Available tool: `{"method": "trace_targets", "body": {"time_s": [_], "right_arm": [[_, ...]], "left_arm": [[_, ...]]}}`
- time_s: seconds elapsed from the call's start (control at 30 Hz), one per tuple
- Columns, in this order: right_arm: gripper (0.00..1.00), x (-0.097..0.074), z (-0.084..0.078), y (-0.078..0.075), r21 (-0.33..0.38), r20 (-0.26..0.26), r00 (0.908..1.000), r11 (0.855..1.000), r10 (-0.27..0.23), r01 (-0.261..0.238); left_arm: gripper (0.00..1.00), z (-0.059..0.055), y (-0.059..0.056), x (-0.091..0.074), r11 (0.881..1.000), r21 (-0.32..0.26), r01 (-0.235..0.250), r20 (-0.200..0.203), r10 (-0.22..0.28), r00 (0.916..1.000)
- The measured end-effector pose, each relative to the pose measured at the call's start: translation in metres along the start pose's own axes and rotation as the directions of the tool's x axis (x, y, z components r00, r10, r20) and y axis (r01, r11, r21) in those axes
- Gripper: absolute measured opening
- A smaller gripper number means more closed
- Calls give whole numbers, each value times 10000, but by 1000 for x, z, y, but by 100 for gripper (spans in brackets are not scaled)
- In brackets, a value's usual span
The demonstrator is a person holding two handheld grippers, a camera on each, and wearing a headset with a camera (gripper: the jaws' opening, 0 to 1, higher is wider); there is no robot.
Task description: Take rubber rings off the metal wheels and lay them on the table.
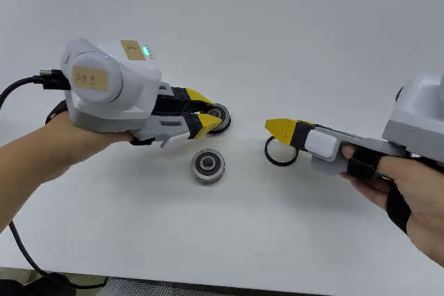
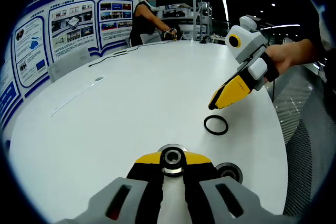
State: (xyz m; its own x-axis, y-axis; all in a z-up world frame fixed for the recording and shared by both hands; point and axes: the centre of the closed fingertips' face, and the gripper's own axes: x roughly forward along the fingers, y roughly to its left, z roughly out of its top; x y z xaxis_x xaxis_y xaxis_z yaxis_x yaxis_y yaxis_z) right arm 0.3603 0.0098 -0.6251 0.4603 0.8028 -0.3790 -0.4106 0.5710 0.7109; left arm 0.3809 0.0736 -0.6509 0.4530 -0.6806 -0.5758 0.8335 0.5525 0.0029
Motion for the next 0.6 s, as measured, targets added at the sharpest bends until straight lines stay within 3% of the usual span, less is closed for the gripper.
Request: {"method": "trace_targets", "body": {"time_s": [0.07,0.1,0.23,0.37,0.43,0.5,0.6], "right_arm": [[14,3,0,2,16,-36,9999,9999,114,-114],[14,5,1,3,11,-72,9998,9998,178,-178],[19,11,5,7,-6,50,9995,9996,296,-296],[26,19,6,15,205,50,9973,9971,735,-735],[33,25,5,20,180,-2,9956,9955,936,-936],[43,30,6,30,-101,83,9876,9876,1569,-1568],[56,41,6,37,-34,88,9837,9838,1793,-1793]], "left_arm": [[14,-1,1,0,9982,585,-130,-109,136,9998],[13,-1,1,0,9992,362,-138,-98,142,9999],[13,-1,1,0,9995,286,-134,-42,135,9999],[13,-1,1,0,9995,314,-58,-32,59,10000],[13,-1,1,0,9995,310,-14,-19,15,10000],[13,-1,1,0,9995,315,9,-12,-8,10000],[13,-1,1,0,9995,324,44,2,-45,10000]]}}
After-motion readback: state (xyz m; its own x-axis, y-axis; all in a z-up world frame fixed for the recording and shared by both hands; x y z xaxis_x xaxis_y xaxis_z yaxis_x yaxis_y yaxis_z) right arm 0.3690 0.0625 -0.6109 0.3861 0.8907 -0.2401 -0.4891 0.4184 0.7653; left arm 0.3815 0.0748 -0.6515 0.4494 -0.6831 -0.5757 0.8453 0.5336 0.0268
